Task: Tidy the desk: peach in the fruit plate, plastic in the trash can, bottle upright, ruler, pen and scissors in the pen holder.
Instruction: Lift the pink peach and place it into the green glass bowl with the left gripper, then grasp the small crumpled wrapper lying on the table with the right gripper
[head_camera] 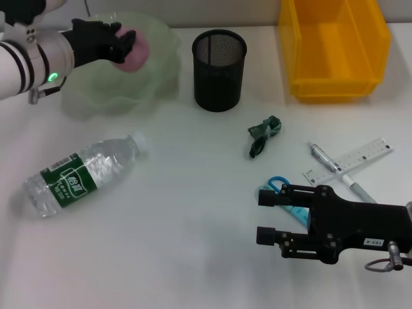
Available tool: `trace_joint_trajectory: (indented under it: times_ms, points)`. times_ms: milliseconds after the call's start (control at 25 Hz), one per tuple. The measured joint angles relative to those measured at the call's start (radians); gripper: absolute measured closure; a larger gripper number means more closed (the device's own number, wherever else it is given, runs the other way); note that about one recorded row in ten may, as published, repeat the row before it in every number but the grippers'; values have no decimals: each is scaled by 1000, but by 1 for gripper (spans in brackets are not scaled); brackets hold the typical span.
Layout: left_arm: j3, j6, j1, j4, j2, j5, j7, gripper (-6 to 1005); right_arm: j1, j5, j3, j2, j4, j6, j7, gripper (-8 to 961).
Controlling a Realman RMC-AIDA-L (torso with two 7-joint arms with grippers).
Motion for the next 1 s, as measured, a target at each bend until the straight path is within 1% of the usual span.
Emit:
trace_joint_trajectory:
  times_ms: [160, 320, 360, 400, 440, 520, 560, 600, 640, 720, 760, 880, 960, 1000]
  points:
    - [0, -7, -5, -5, -1, -7, 0, 697, 0, 5, 0, -1, 0, 1, 0, 272]
    - [0, 1, 3, 7, -2, -8, 0, 589, 0, 6, 0, -1, 0, 8, 0, 271]
    - [-3, 41, 15, 24, -2, -16, -2, 562, 0, 6, 0, -1, 0, 9, 0, 271]
    - [-3, 41, 15, 24, -2, -16, -2, 535, 0, 6, 0, -2, 0, 10, -1, 271]
    - [-4, 75, 25, 37, -2, -27, -2, 508, -1, 6, 0, -2, 0, 11, -3, 271]
    - [-7, 182, 52, 75, 1, -60, 5, 454, -5, 13, 0, -2, 0, 11, -8, 271]
    - [-14, 337, 93, 133, 4, -103, 24, 448, -13, 31, 0, -2, 1, 12, -17, 271]
    - [-14, 337, 93, 133, 4, -103, 24, 442, -13, 31, 0, -2, 1, 12, -17, 271]
    - [-21, 423, 119, 168, 5, -127, 35, 437, -18, 40, 0, -3, 2, 11, -20, 271]
    - [-32, 549, 155, 212, 7, -165, 58, 425, -30, 58, 1, -4, 1, 11, -25, 271]
    - [-43, 642, 181, 239, 7, -192, 83, 426, -37, 67, 2, -5, -1, 12, -25, 271]
    - [-68, 895, 221, 260, 9, -246, 167, 430, -46, 82, 19, -7, -5, 12, -25, 271]
    - [-78, 1086, 234, 252, 9, -250, 222, 433, -51, 83, 45, -8, -9, 16, -25, 271]
    - [-78, 1146, 237, 245, 9, -241, 238, 433, -52, 83, 63, -8, -18, 22, -22, 271]
